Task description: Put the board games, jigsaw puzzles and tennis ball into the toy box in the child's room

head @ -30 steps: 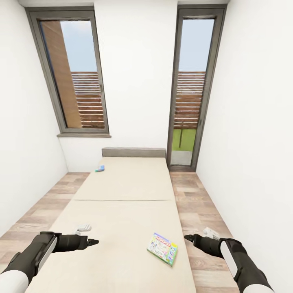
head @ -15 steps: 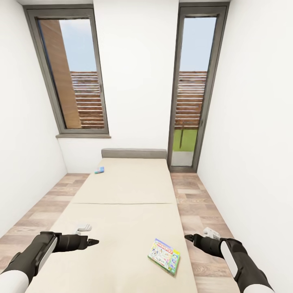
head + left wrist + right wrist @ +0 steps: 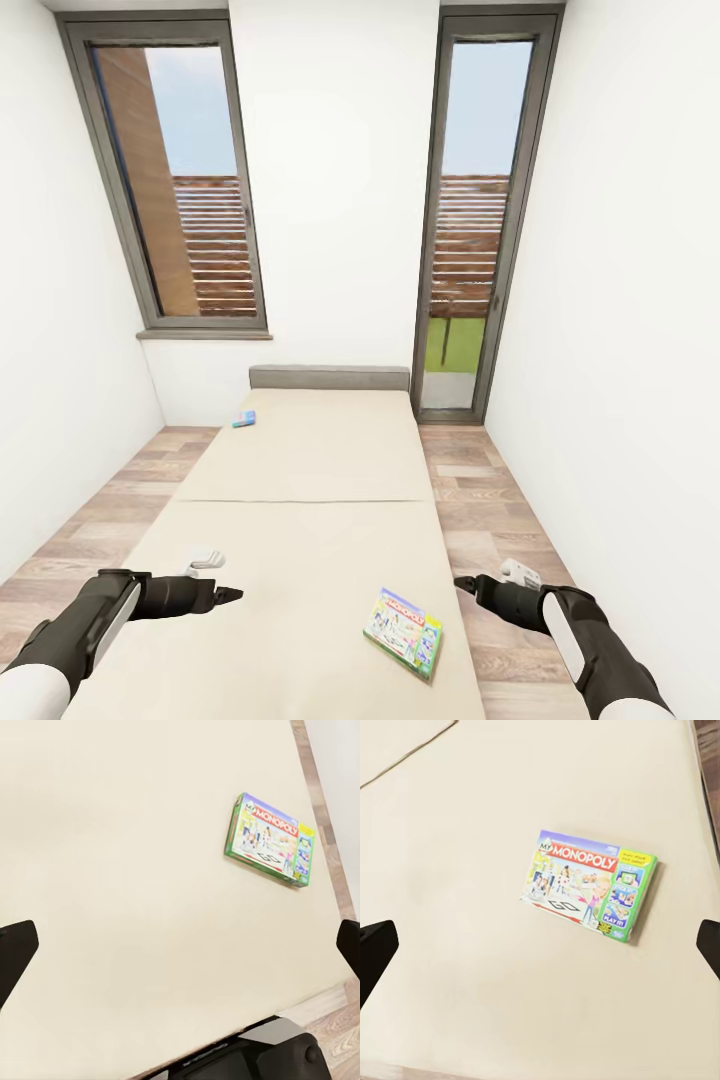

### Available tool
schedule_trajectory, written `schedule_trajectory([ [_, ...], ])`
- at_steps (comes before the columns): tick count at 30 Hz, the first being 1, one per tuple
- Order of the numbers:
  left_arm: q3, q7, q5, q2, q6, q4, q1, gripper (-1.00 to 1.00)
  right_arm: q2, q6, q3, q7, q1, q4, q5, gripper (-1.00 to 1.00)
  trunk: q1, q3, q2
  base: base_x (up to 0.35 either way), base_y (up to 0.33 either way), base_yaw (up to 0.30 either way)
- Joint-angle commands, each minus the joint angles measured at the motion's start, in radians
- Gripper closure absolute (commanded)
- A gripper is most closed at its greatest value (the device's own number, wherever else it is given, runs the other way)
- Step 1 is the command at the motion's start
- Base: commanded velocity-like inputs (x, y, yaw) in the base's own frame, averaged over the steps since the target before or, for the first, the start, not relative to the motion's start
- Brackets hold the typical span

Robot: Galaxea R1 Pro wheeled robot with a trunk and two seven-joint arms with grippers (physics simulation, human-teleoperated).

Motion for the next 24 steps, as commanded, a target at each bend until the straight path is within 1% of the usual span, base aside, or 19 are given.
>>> schedule_trajectory([
  [1, 0.001, -0.003, 0.001, 0.0, 0.007, 0.0, 0.0, -1.0, 0.001, 0.006, -0.003, 0.003, 0.0, 0.0, -0.001, -1.0, 0.001, -0.001, -0.001, 0.07, 0.0, 0.0],
  [13, 0.001, -0.003, 0.001, 0.0, 0.007, -0.001, 0.0, -1.0, 0.001, 0.006, -0.003, 0.003, 0.0, 0.001, -0.002, -1.0, 0.001, -0.001, -0.001, 0.023, 0.0, 0.0],
  [24, 0.003, -0.003, 0.0, 0.002, 0.007, -0.001, 0.0, -1.0, 0.011, 0.006, 0.0, -0.004, 0.0, -0.002, -0.001, -1.0, 0.001, -0.001, -0.001, 0.001, 0.0, 0.0],
])
